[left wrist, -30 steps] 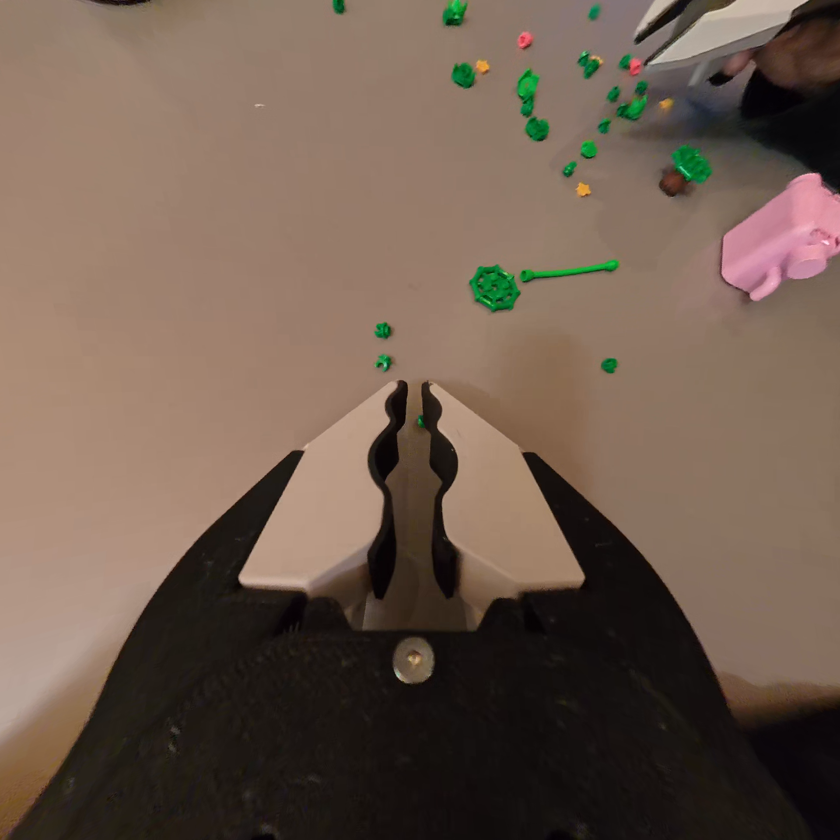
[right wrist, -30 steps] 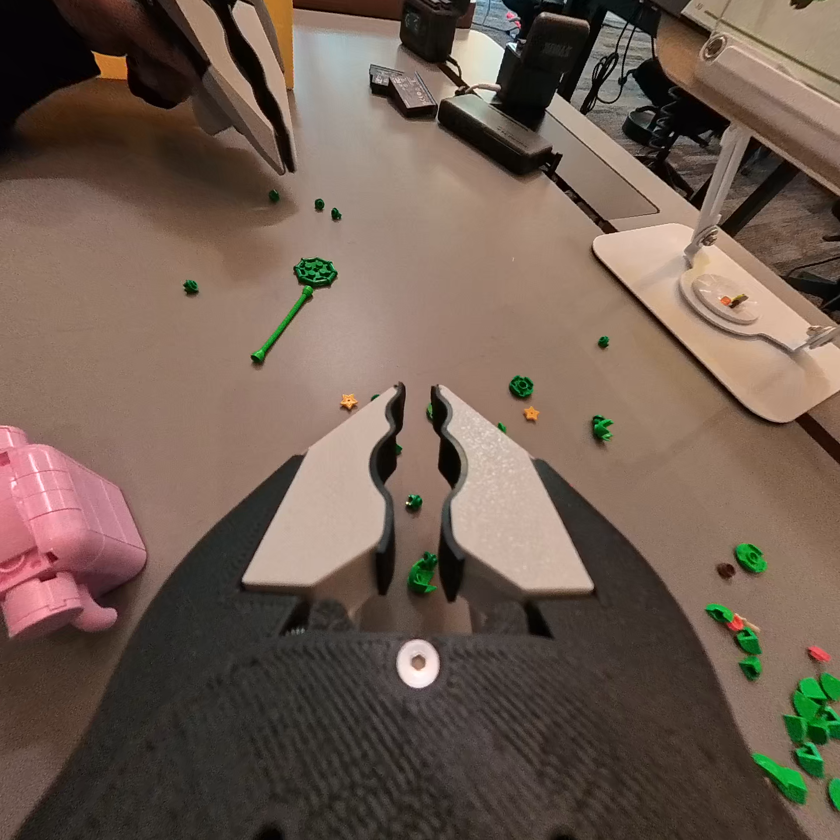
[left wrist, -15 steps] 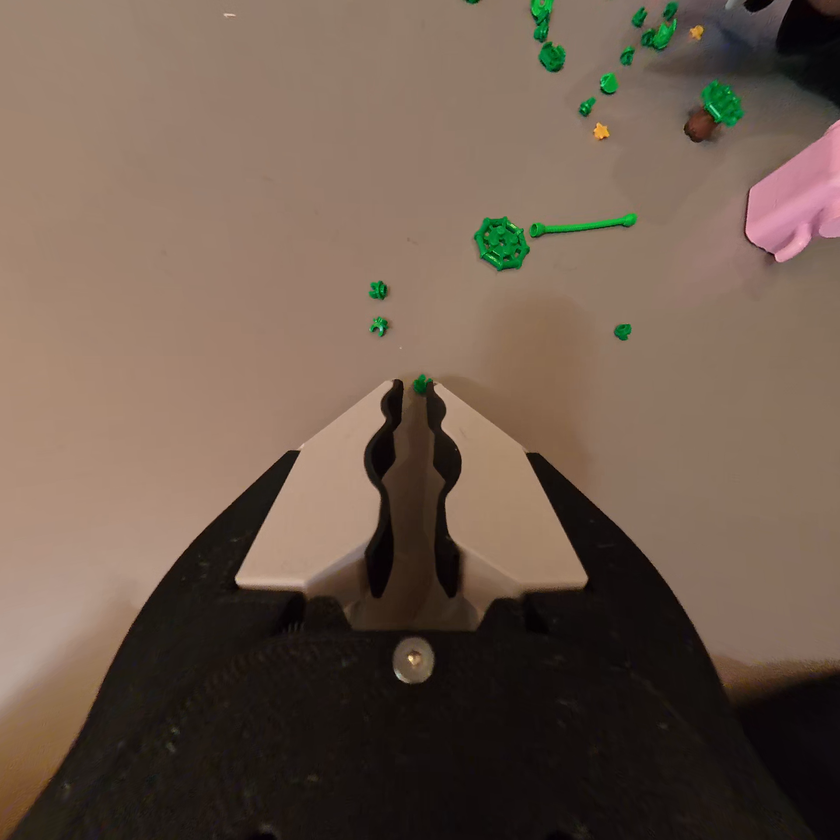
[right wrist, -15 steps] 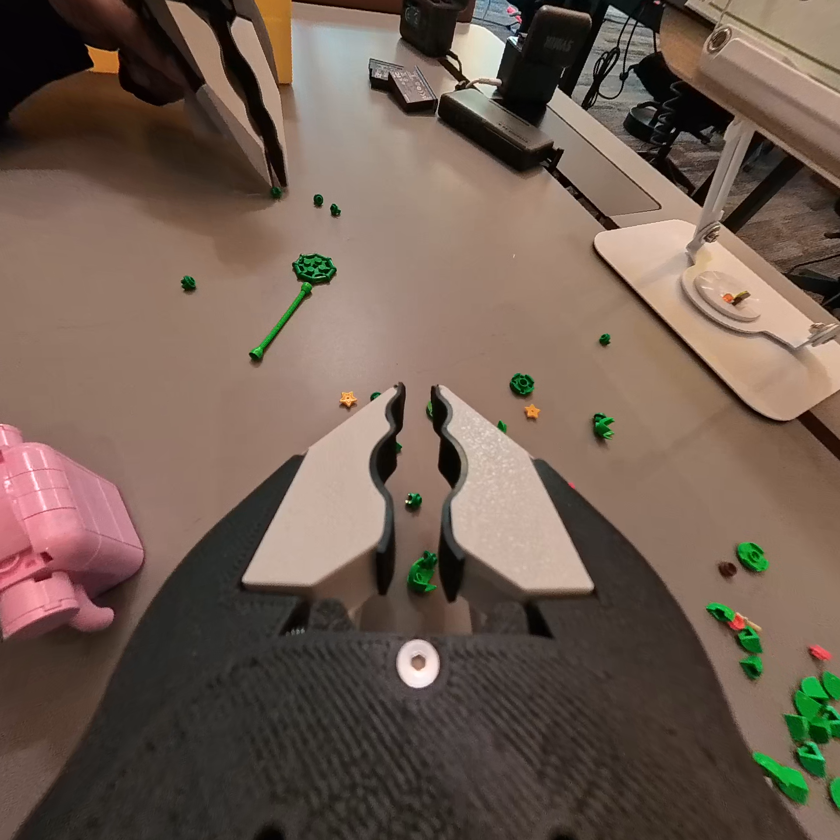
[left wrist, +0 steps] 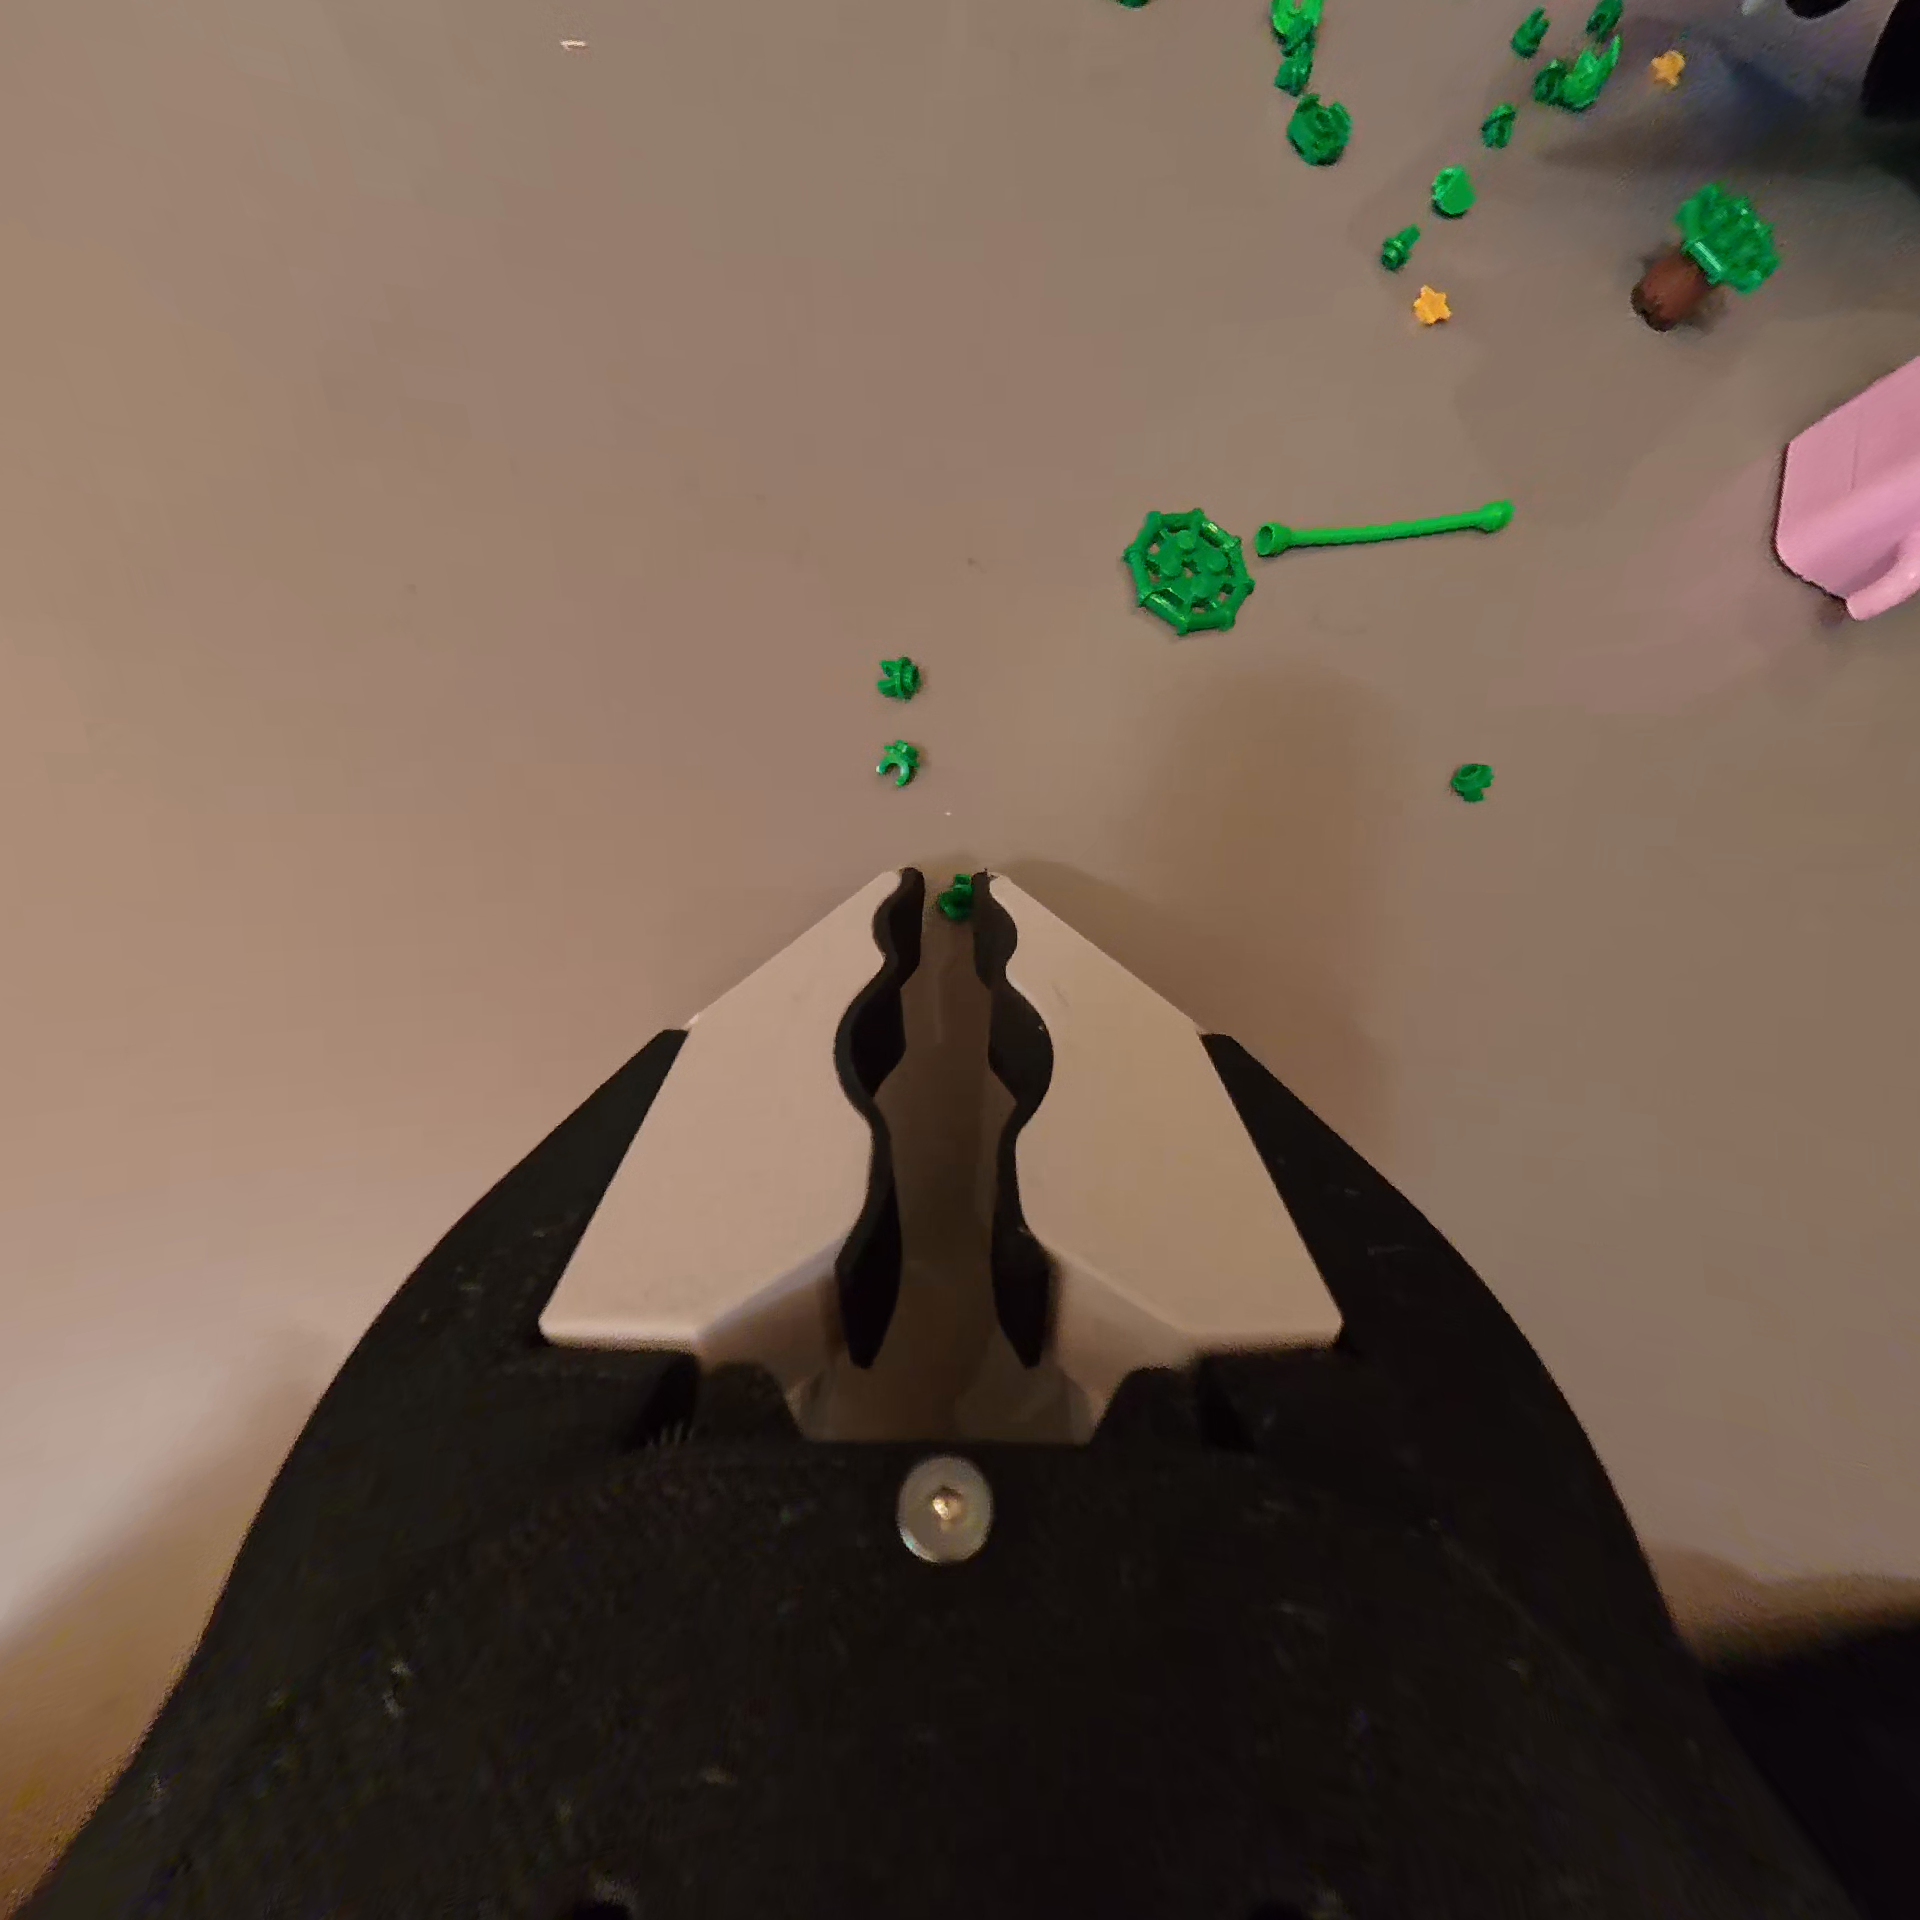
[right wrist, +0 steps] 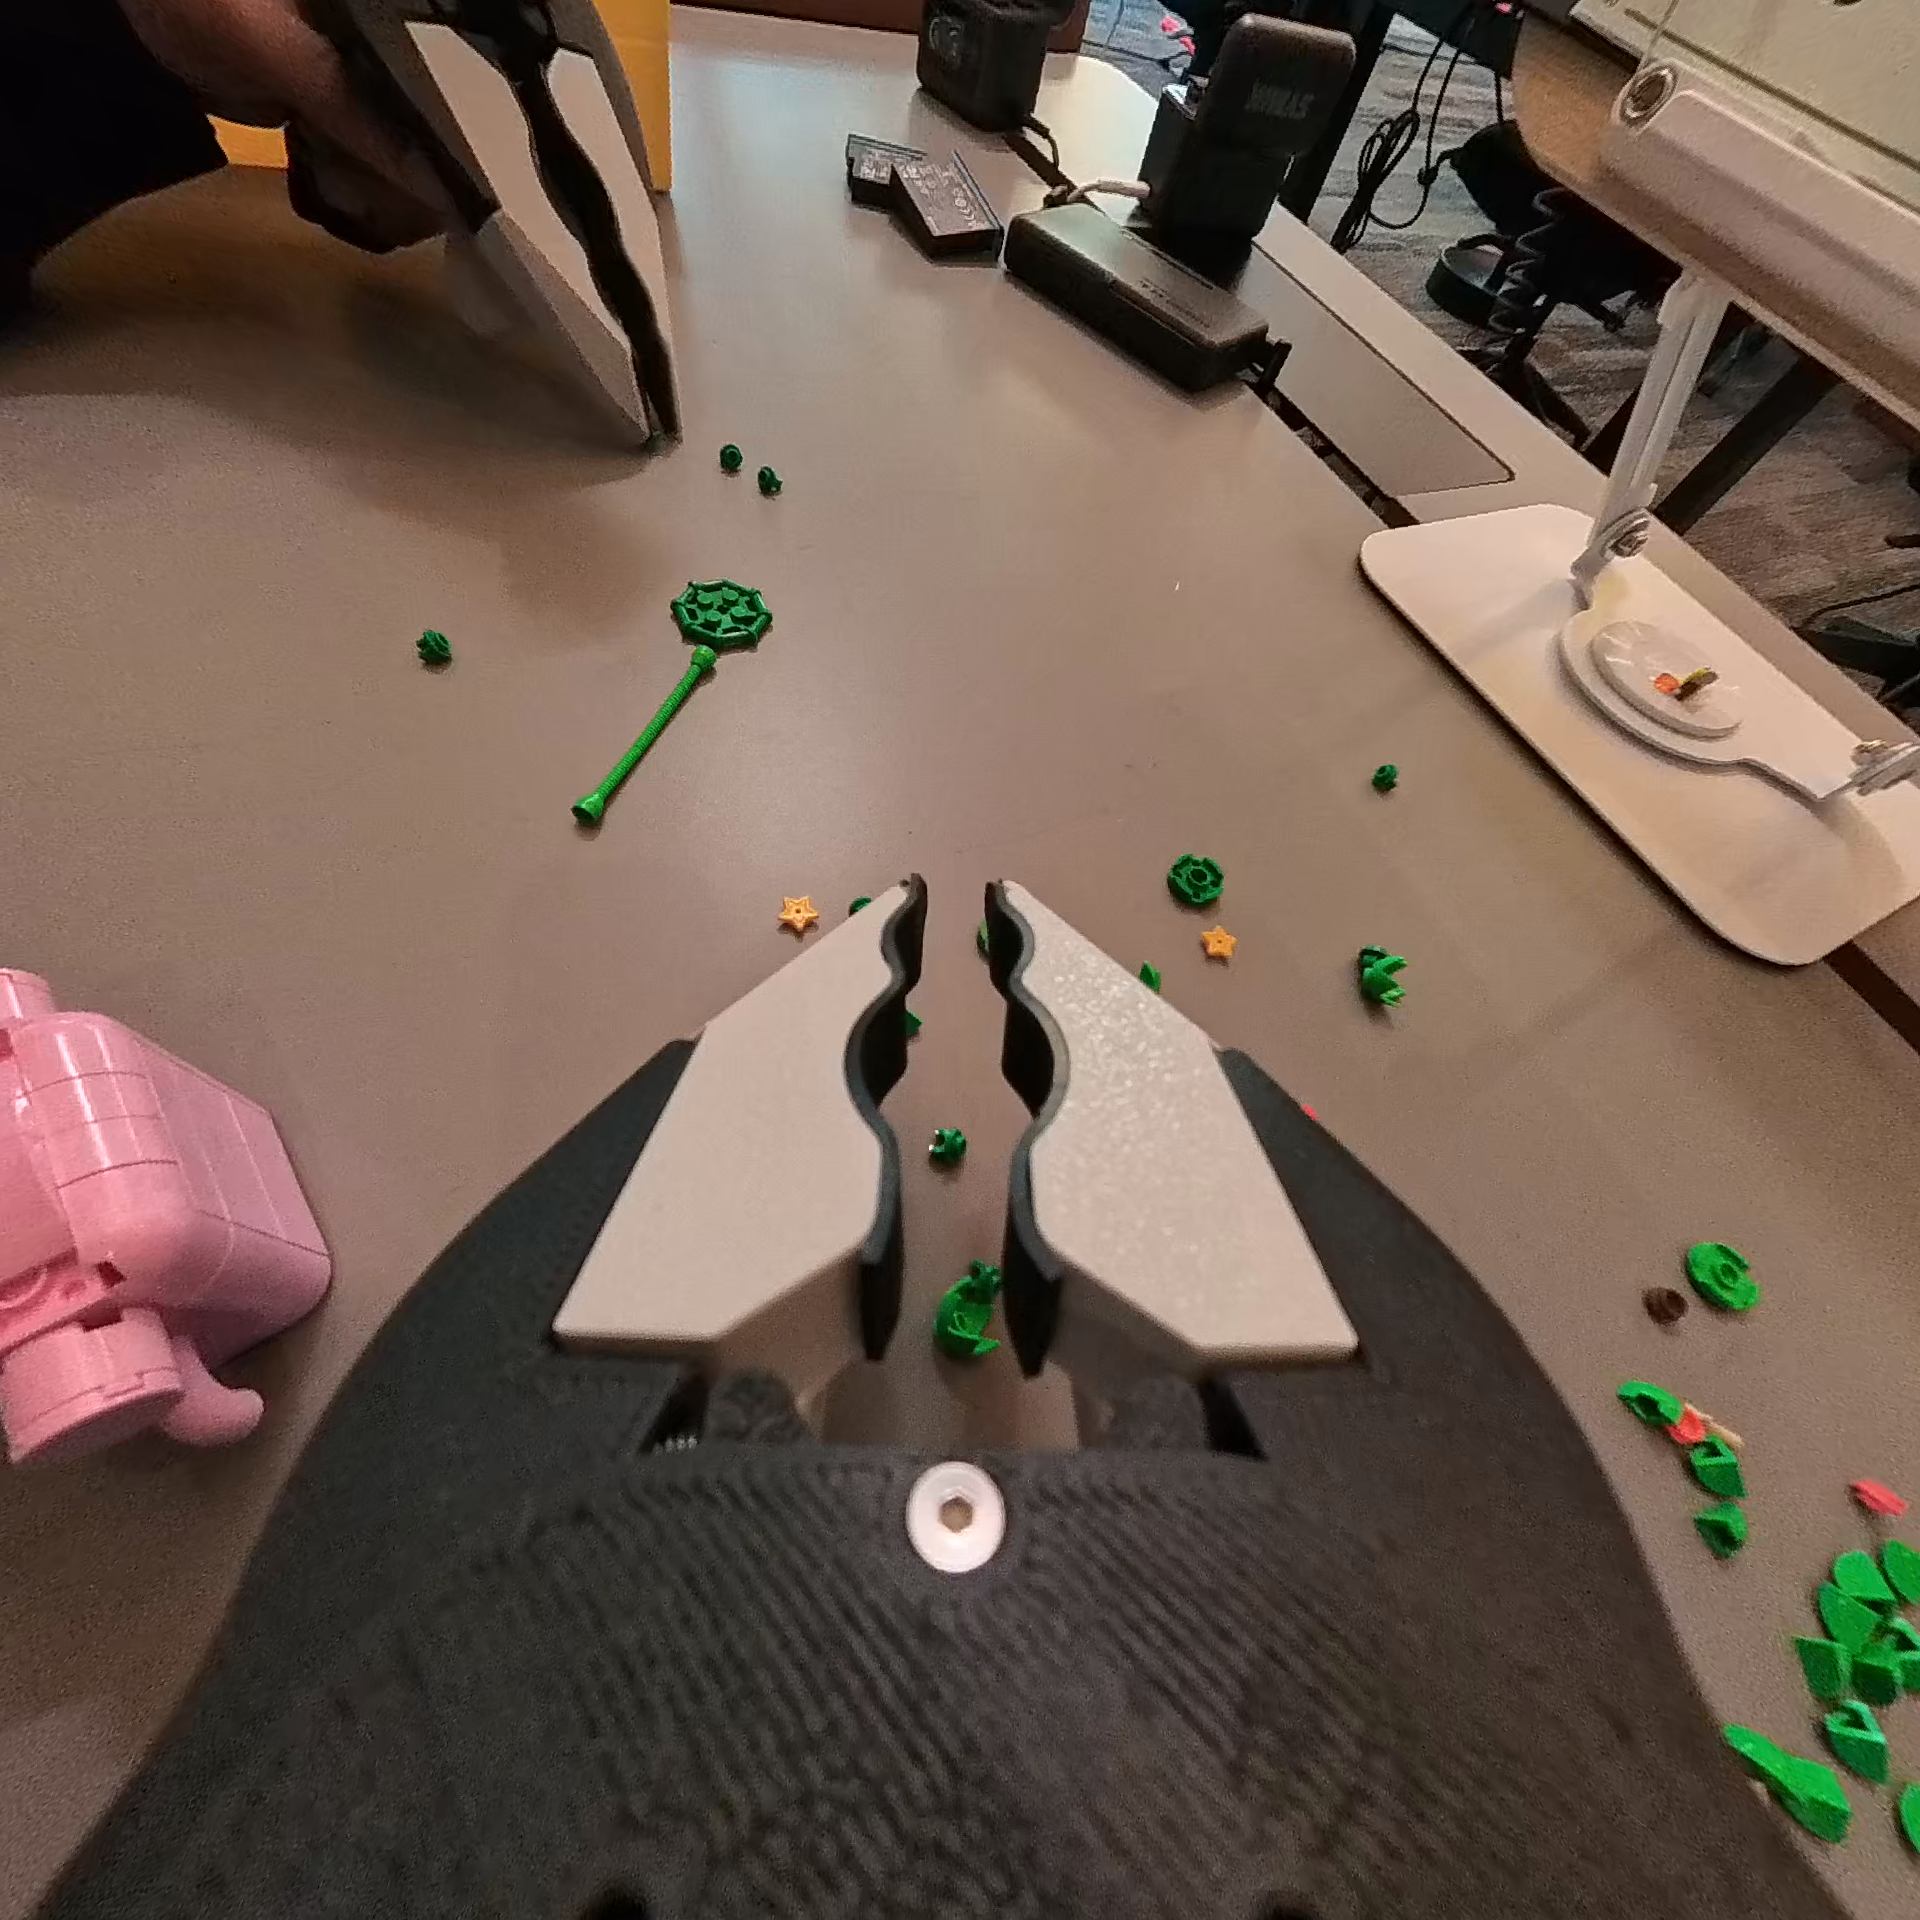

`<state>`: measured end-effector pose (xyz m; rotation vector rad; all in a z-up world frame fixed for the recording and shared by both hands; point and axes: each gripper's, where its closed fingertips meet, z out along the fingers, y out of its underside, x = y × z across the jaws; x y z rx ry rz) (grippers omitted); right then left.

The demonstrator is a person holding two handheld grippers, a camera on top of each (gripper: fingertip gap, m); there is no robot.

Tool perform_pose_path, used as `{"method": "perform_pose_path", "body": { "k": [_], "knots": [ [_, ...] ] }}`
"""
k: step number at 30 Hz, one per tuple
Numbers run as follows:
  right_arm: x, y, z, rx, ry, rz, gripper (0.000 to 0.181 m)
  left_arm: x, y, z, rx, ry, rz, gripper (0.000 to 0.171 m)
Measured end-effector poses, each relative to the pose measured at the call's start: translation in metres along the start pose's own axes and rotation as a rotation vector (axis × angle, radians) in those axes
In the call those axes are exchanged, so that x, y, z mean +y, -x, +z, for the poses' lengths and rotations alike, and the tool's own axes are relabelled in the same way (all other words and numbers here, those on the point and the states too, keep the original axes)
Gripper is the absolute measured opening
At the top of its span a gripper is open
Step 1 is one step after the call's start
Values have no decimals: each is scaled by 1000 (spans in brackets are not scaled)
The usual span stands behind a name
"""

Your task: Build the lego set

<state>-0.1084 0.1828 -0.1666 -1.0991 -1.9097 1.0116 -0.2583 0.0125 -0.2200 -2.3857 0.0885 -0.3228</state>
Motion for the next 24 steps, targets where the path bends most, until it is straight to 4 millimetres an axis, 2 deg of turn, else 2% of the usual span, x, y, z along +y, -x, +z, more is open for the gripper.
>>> {"method": "perform_pose_path", "body": {
  "k": [11, 20, 24],
  "knots": [
    [-1, 0, 0, 3, 0, -6, 10, -4, 15, -10, -60, -54, -37, 8],
    [0, 0, 0, 5, 2, -9, 10, -7, 0, -11, 18, -69, -11, 11],
    [0, 0, 0, 5, 4, -10, 10, -3, 0, -8, 7, -39, 0, 10]
  ]
}}
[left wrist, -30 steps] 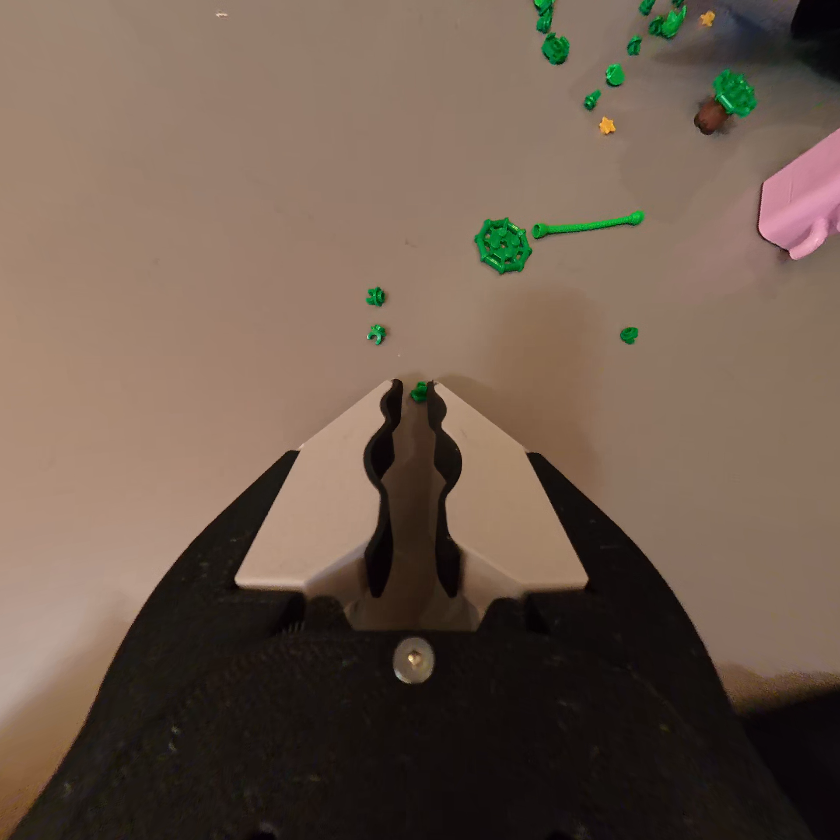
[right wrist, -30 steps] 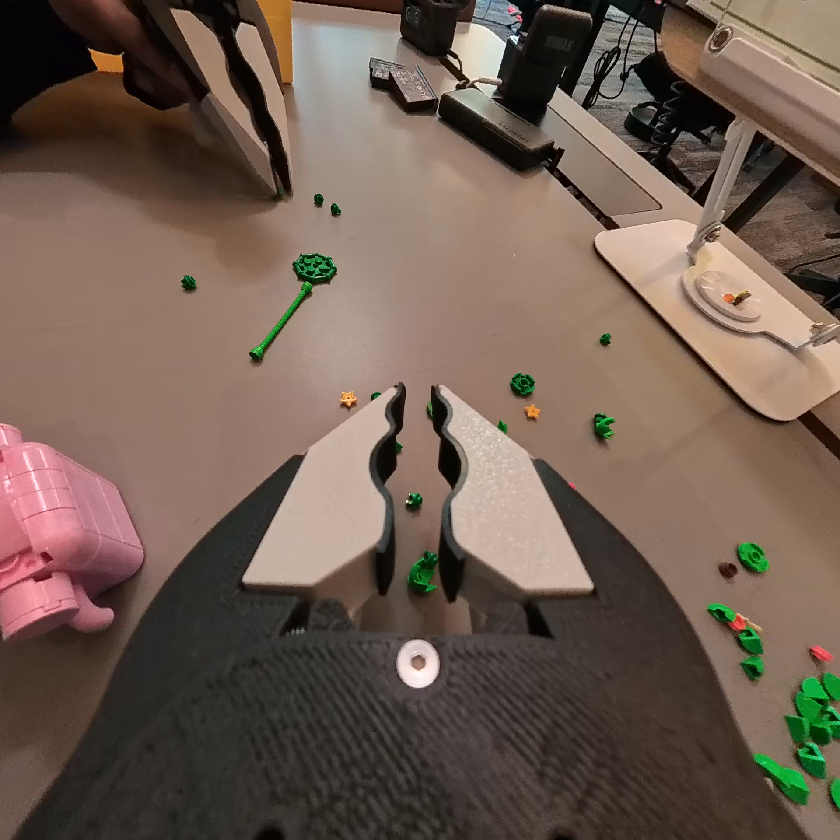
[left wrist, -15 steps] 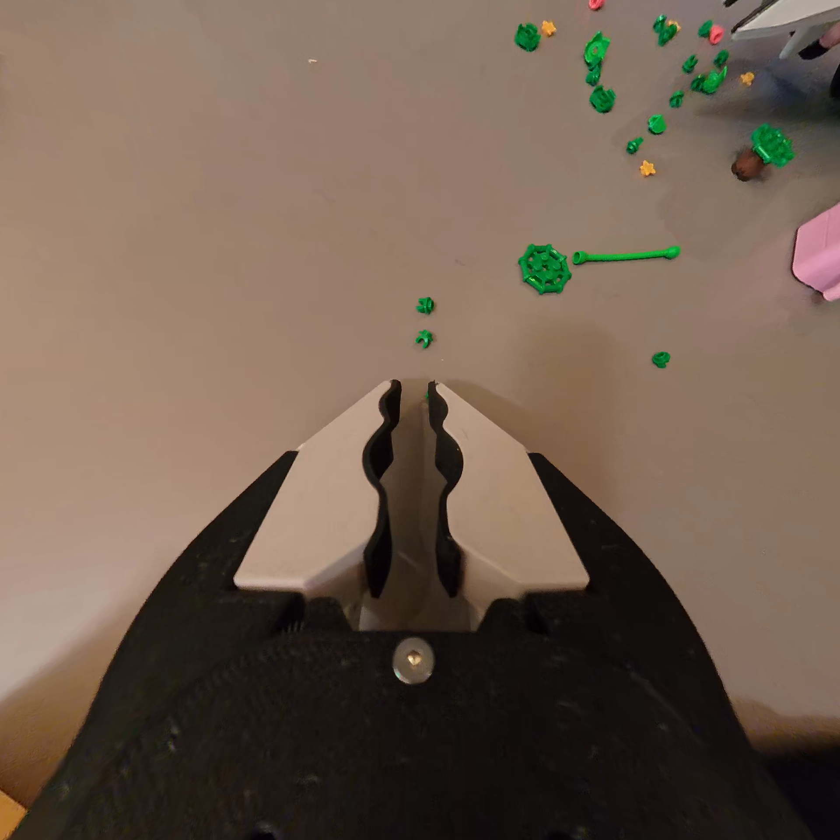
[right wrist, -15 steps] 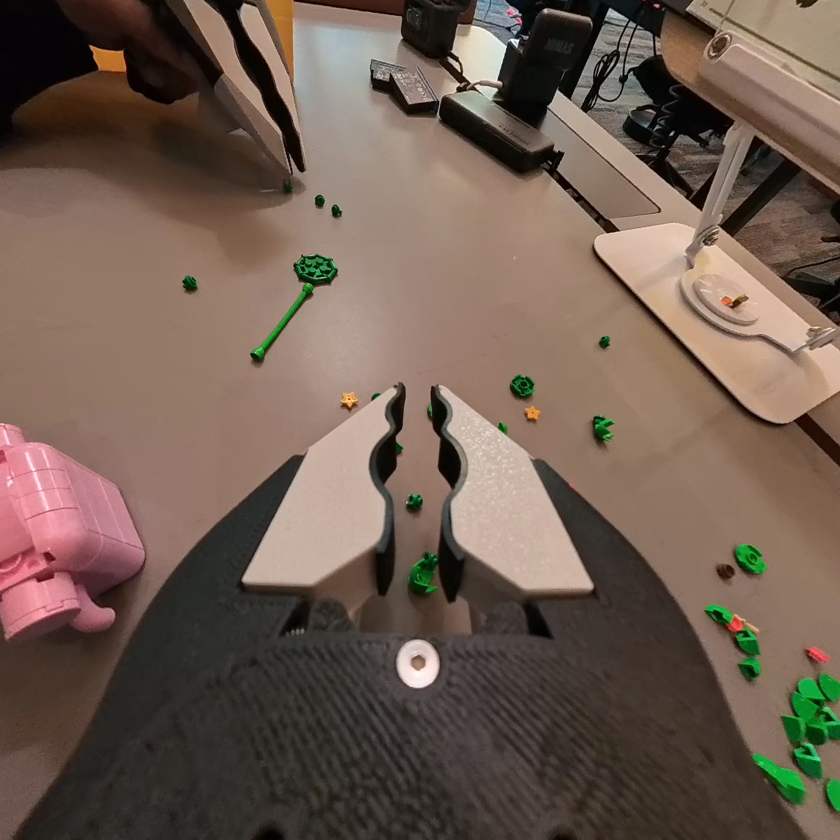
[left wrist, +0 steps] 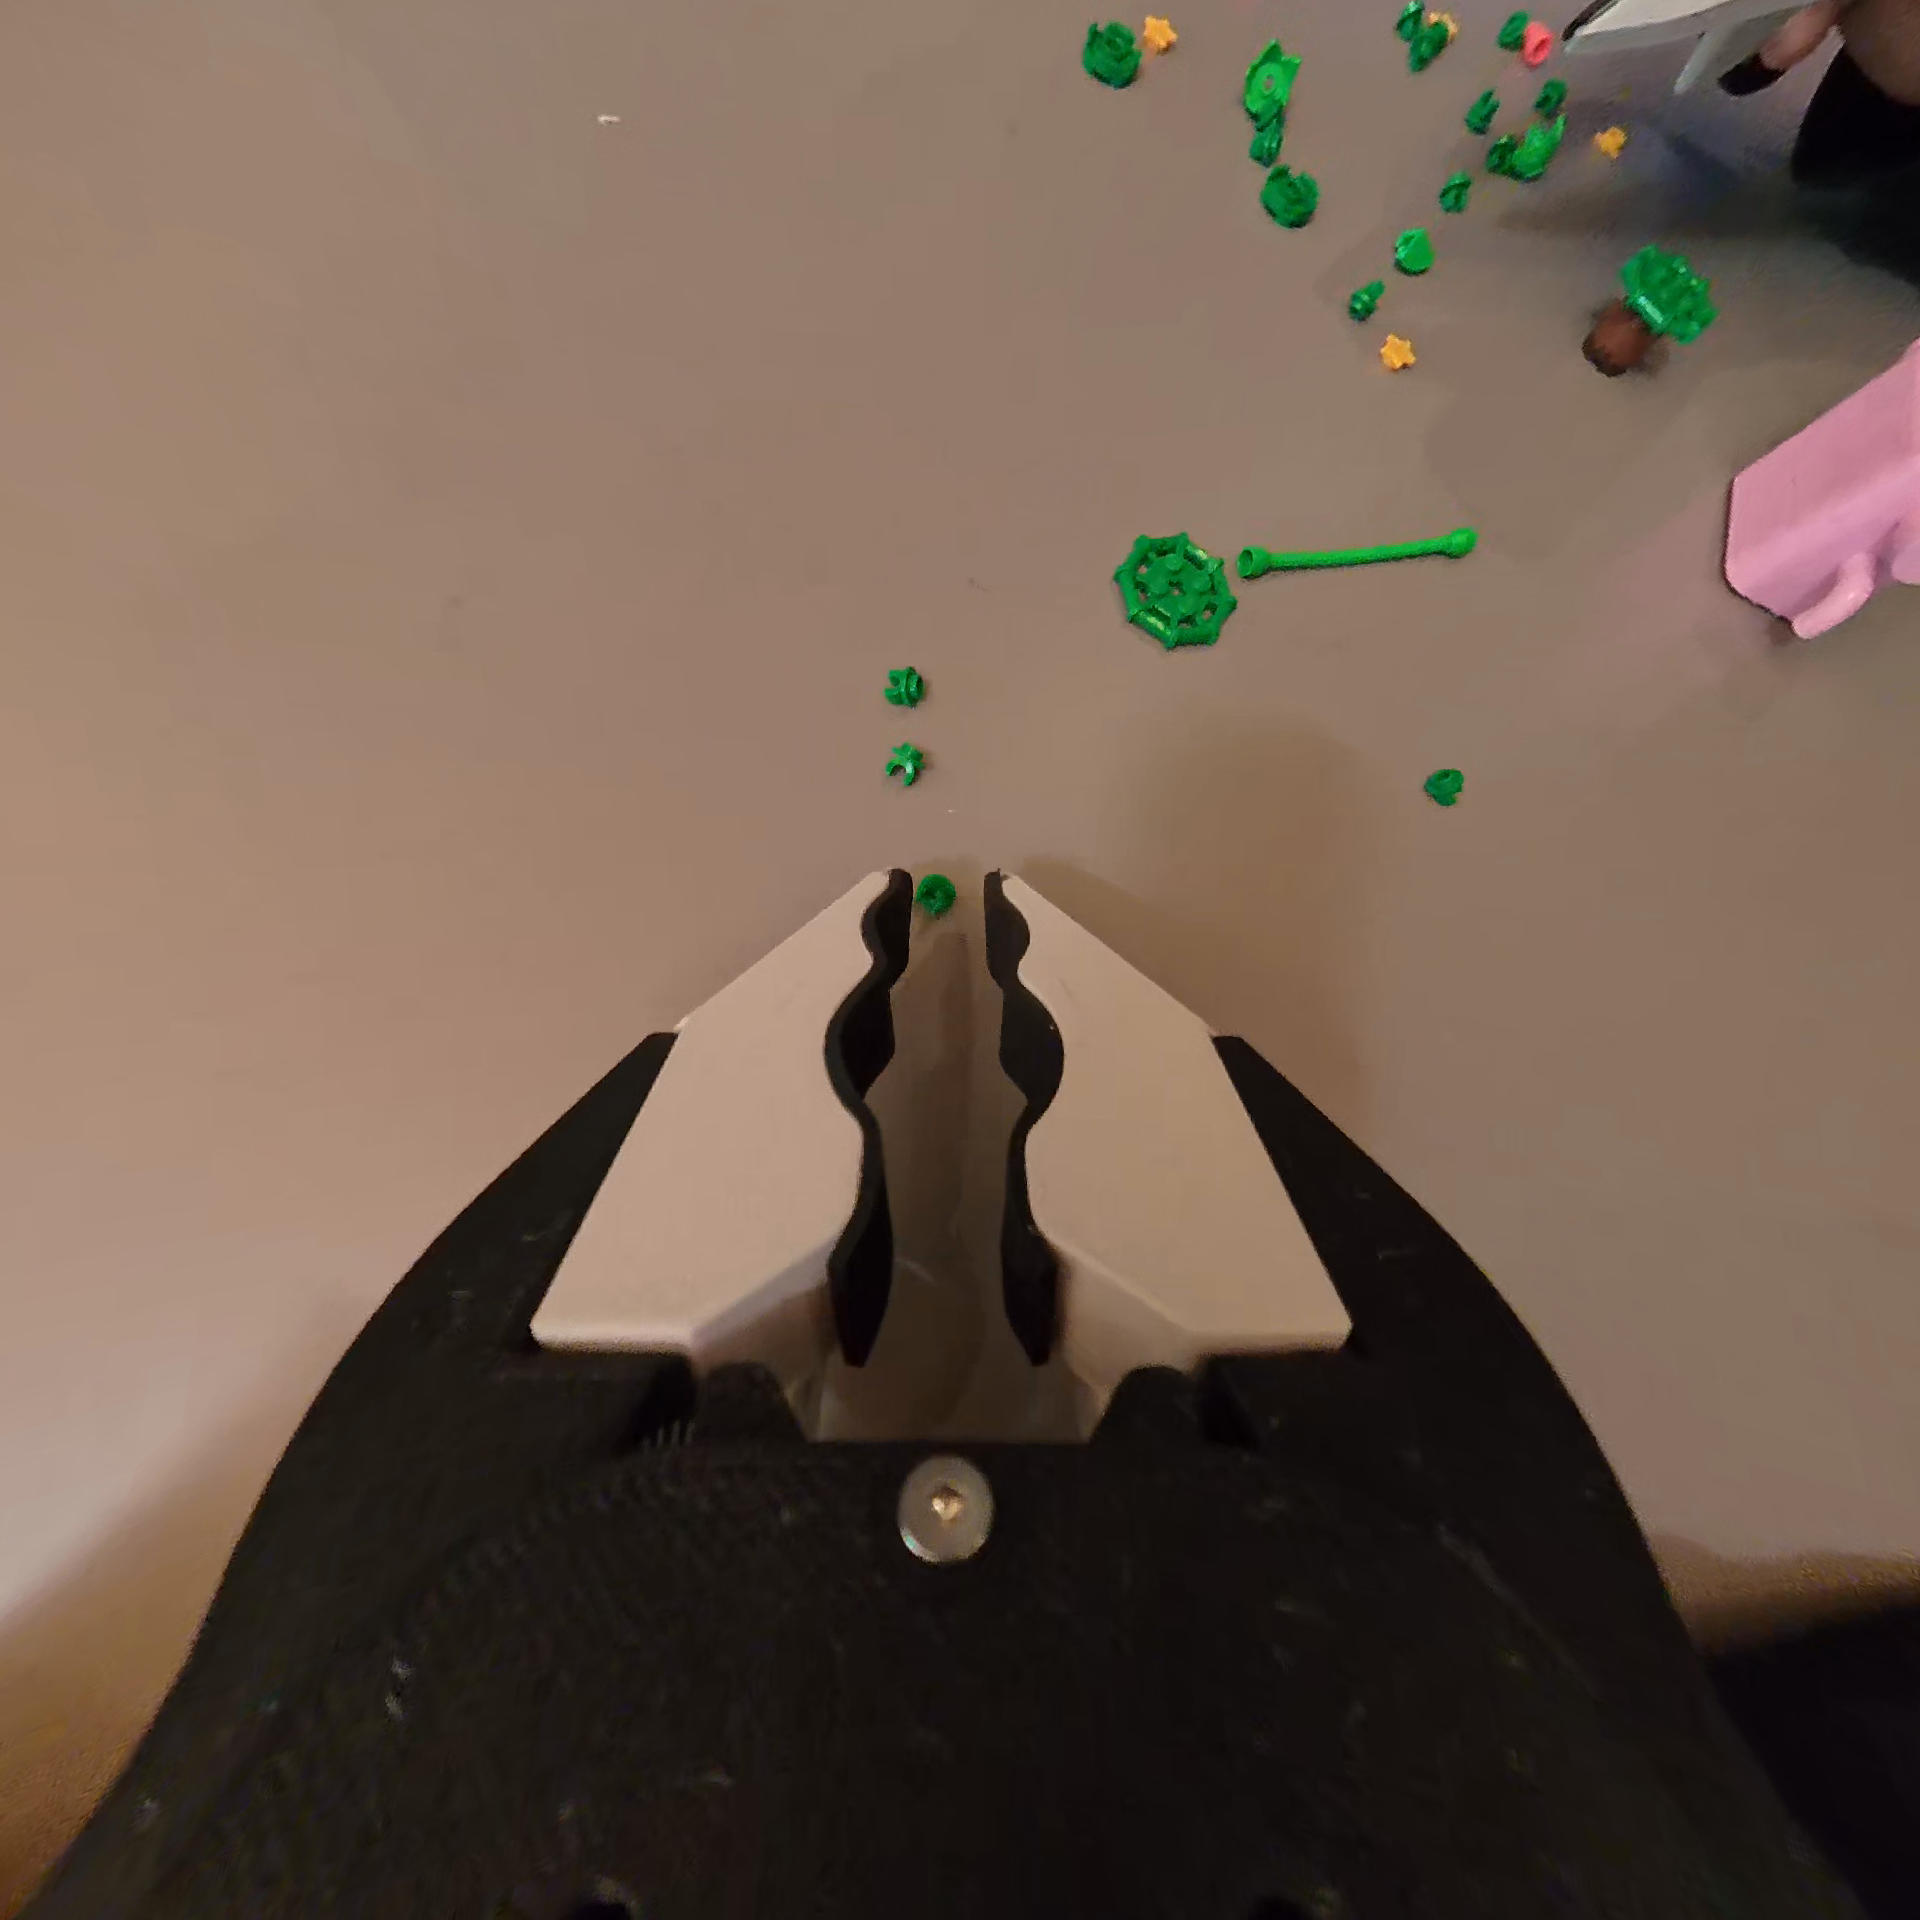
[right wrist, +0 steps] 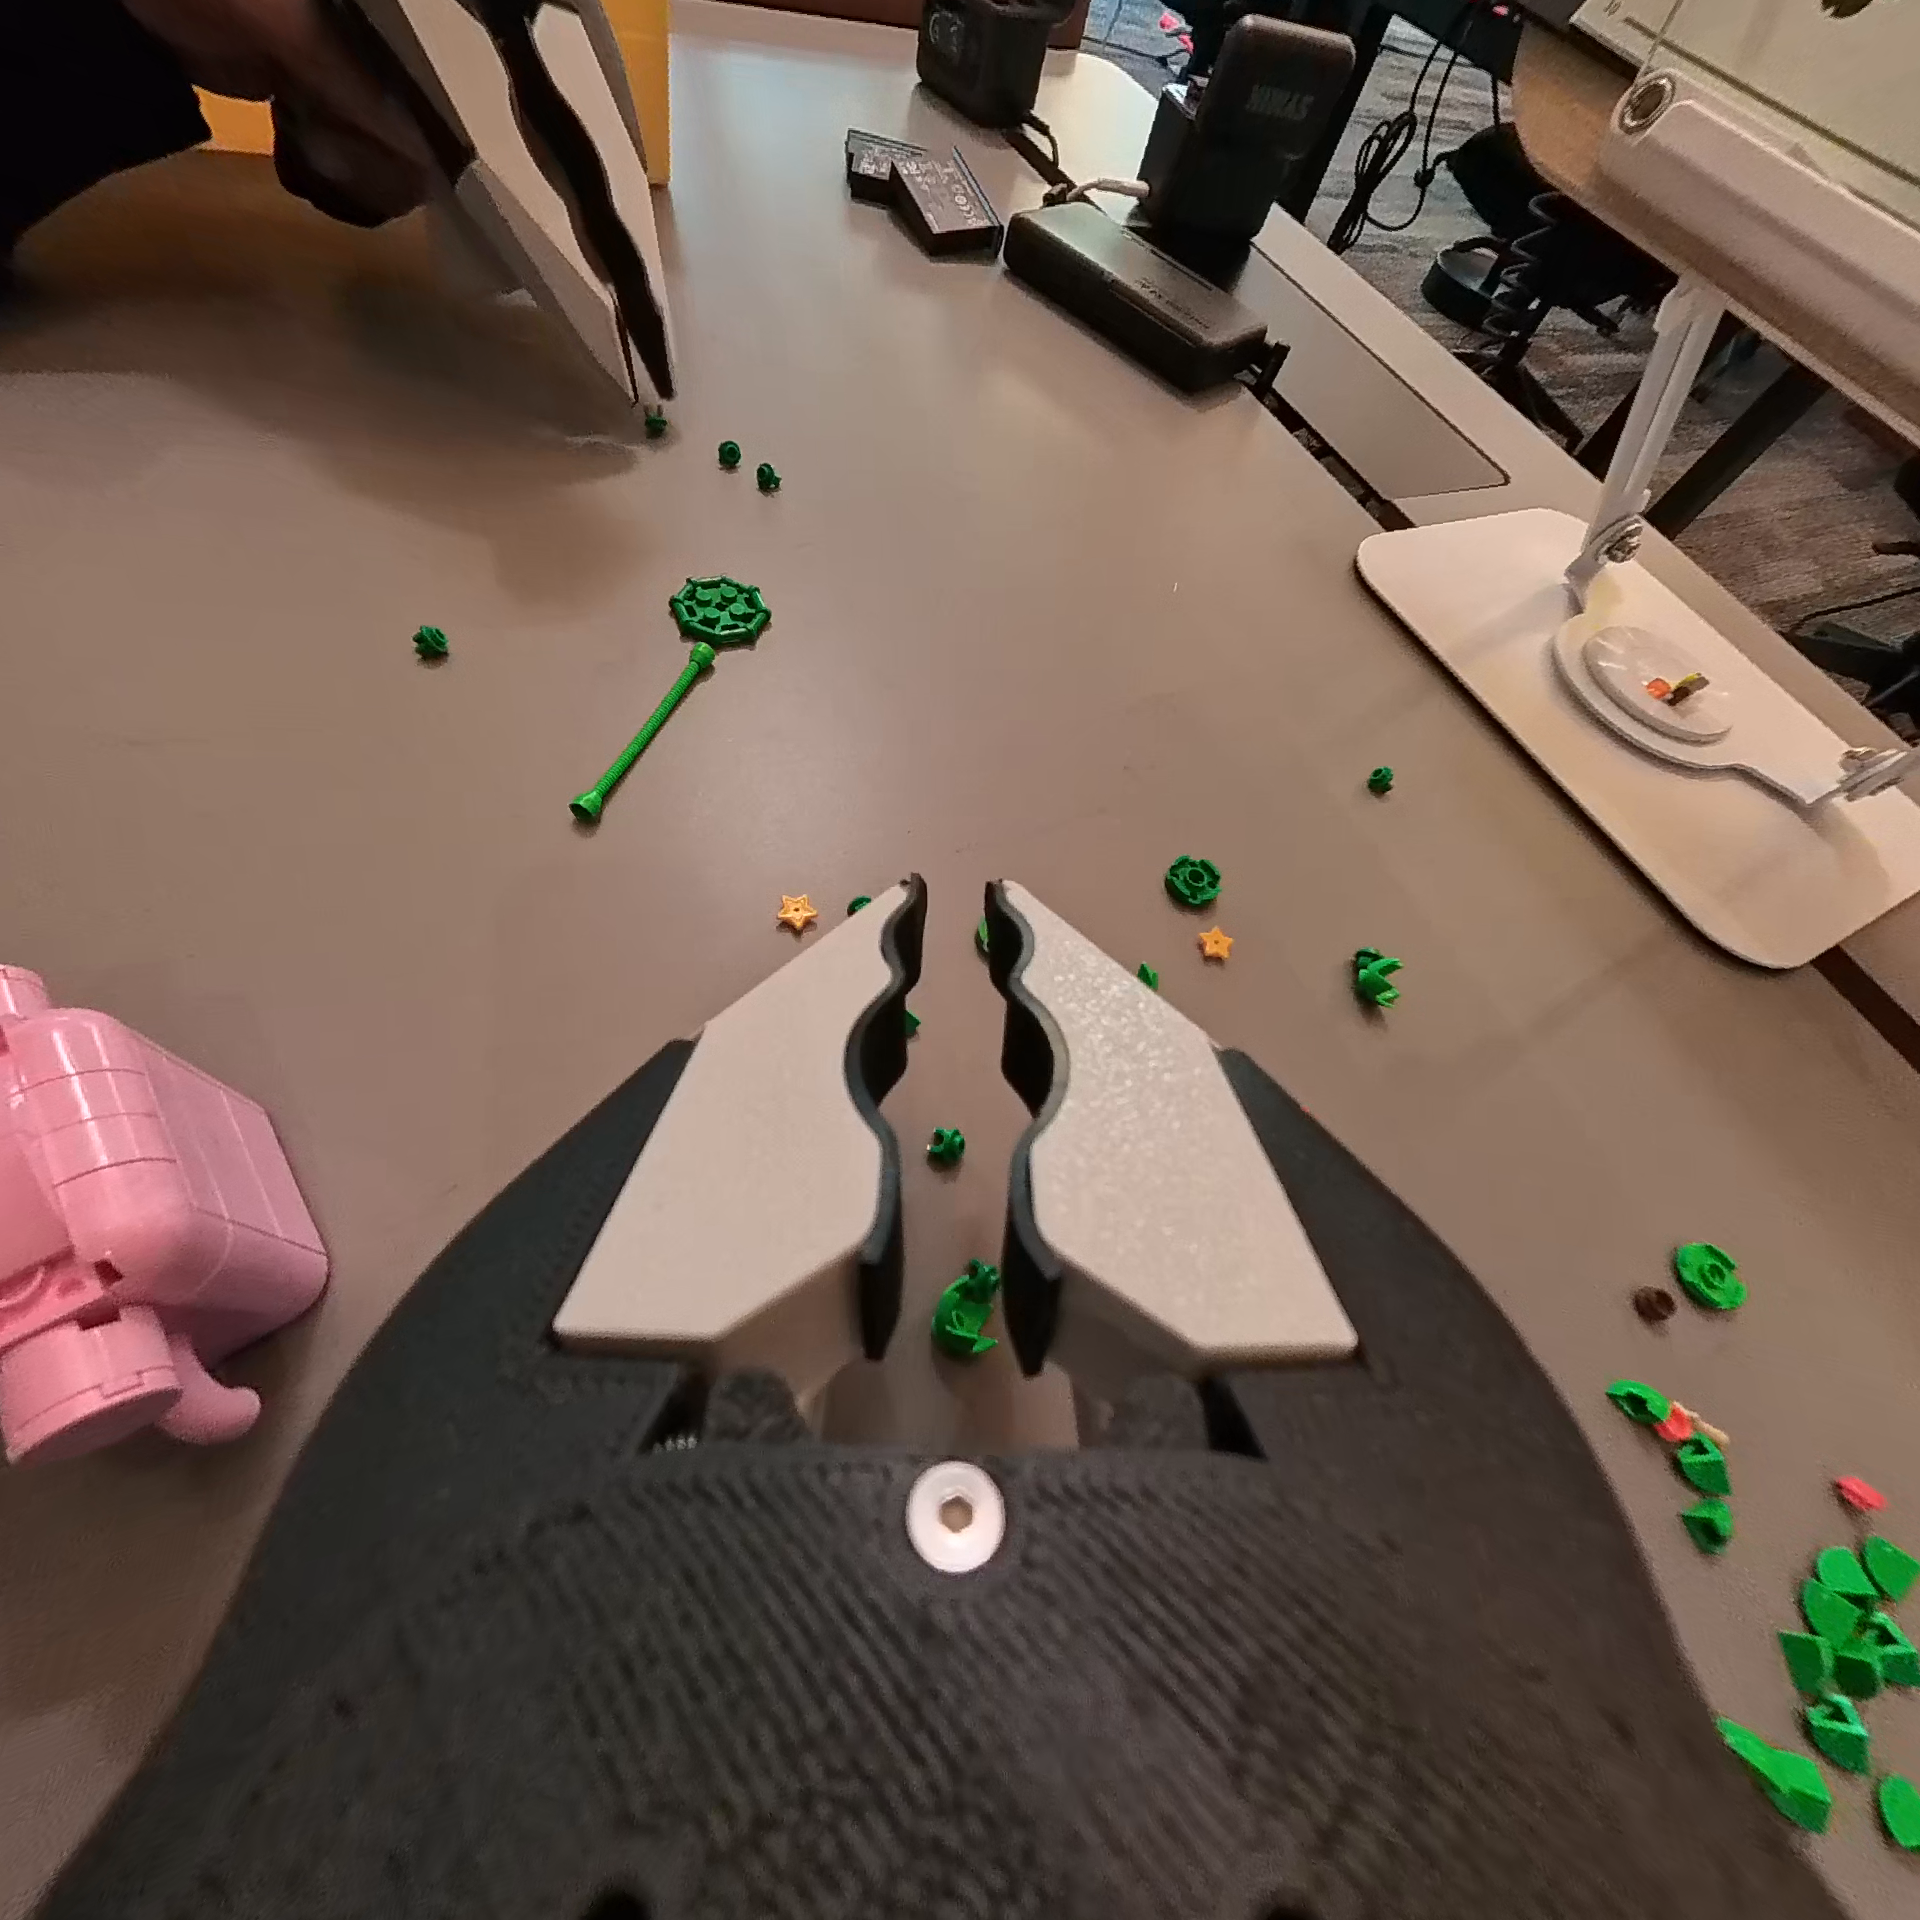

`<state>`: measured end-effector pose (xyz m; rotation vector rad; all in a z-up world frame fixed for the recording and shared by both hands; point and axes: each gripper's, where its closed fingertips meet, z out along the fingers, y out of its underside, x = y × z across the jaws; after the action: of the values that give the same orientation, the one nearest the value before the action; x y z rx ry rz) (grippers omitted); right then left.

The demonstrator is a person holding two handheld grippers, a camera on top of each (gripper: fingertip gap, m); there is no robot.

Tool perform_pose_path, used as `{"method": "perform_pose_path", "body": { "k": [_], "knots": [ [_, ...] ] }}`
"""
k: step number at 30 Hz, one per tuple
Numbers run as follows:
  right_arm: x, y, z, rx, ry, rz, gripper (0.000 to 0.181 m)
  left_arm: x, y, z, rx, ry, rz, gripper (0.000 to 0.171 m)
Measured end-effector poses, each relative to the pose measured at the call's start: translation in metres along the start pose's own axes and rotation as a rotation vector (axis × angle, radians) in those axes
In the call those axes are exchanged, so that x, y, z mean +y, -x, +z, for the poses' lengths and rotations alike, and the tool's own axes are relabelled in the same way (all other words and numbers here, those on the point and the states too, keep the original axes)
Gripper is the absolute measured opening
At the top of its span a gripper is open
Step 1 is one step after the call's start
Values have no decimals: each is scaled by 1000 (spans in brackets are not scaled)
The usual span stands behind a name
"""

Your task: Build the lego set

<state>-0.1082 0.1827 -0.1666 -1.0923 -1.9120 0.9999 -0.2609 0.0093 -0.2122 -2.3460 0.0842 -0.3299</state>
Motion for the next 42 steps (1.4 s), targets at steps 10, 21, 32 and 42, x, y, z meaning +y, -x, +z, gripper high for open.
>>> {"method": "perform_pose_path", "body": {
  "k": [10, 21, 32, 42],
  "knots": [
    [0, 0, 0, 0, 1, -1, 10, 4, 9, 2, -57, 27, -1, 2],
    [1, 0, 1, -1, 3, -2, 10, 2, 5, 4, -46, 25, 26, 6],
    [1, 1, 1, -2, 5, -2, 10, 2, 2, 10, -45, 45, 40, 4],
    [2, 1, 2, -3, 8, -1, 10, 0, 5, 11, -73, 44, 49, 2]
  ]
}}
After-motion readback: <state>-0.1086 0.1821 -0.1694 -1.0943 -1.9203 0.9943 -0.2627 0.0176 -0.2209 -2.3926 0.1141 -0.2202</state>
